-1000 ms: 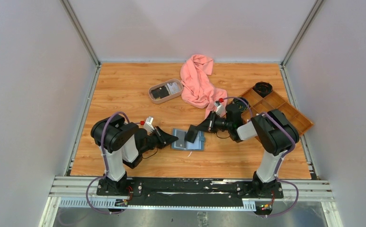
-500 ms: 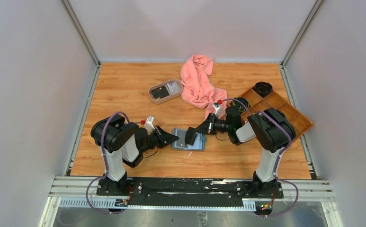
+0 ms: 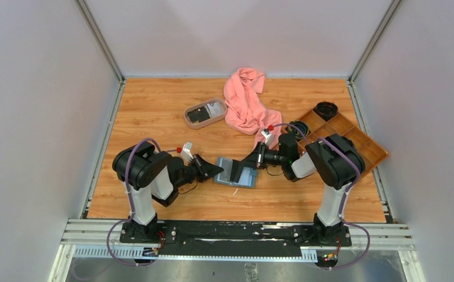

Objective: Put the credit cards into the card holder
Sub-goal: Insert the credit card into the card holder.

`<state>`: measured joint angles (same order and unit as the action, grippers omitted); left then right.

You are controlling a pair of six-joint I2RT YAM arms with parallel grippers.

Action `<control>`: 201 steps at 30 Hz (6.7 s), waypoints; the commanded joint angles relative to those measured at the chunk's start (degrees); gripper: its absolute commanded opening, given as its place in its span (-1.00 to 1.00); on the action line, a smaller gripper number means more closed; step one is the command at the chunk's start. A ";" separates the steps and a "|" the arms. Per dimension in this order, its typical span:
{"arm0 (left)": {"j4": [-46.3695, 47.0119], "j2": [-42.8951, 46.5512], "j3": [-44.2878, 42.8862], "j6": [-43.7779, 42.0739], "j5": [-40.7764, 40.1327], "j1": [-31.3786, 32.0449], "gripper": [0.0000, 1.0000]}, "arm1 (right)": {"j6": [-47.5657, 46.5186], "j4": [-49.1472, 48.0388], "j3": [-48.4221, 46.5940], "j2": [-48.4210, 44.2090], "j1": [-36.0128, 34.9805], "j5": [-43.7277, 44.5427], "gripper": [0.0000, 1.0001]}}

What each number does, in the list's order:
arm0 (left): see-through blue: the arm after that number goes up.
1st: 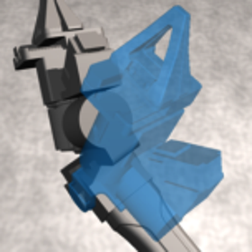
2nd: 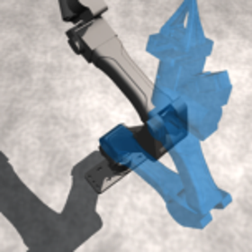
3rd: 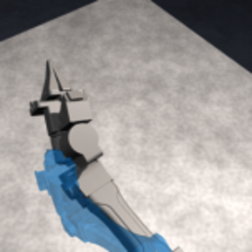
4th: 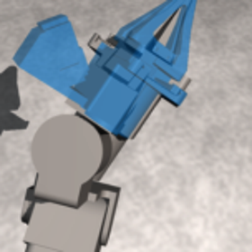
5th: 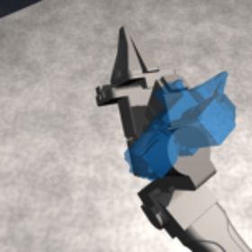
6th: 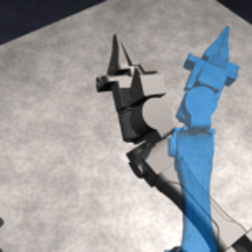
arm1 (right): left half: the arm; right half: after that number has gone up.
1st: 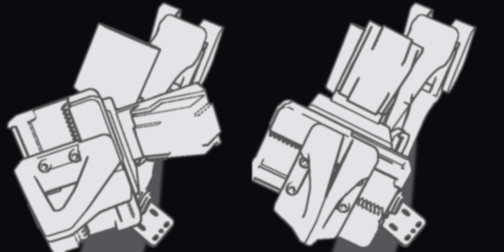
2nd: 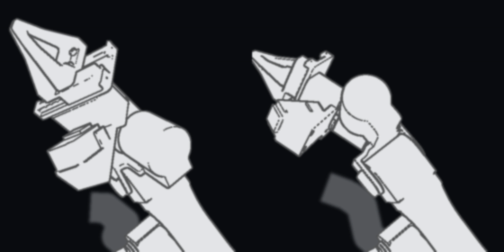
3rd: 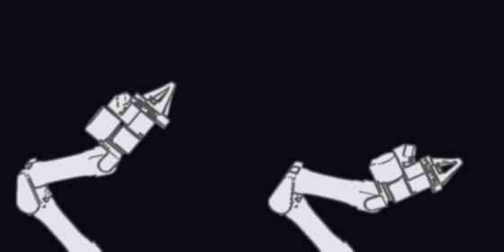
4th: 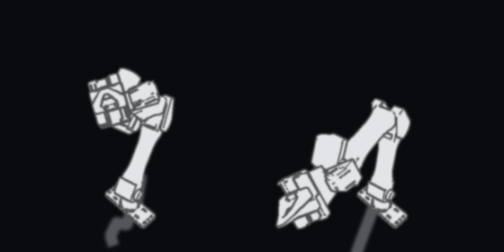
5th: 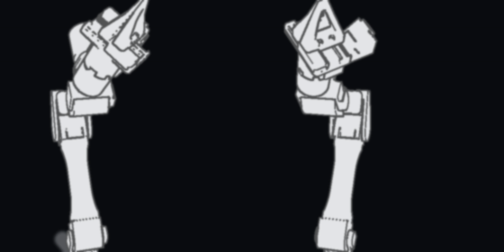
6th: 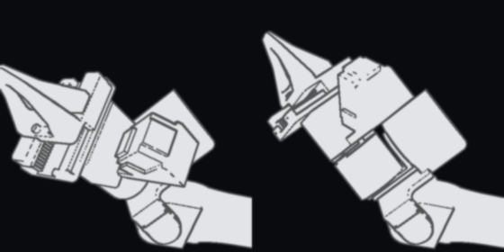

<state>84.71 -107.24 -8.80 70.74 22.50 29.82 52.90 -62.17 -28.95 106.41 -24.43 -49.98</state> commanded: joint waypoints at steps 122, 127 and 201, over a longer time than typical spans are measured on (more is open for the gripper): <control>3.38 1.07 -1.13 -2.54 2.59 2.76 -1.00 | -58.72 64.63 -25.25 -9.69 -2.72 -6.85 0.03; 3.44 0.59 -1.65 -3.16 1.93 2.78 -1.00 | -51.16 64.06 -23.60 -8.10 -3.01 -9.91 -0.38; 3.38 -5.12 -0.34 -4.55 -3.89 2.96 -0.90 | -42.28 60.33 -28.50 -3.42 -2.32 -16.12 0.02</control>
<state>85.54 -111.94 -10.17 67.68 21.19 32.14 34.89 -22.13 -52.69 108.68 -28.88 -61.91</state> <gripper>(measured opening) 0.104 0.497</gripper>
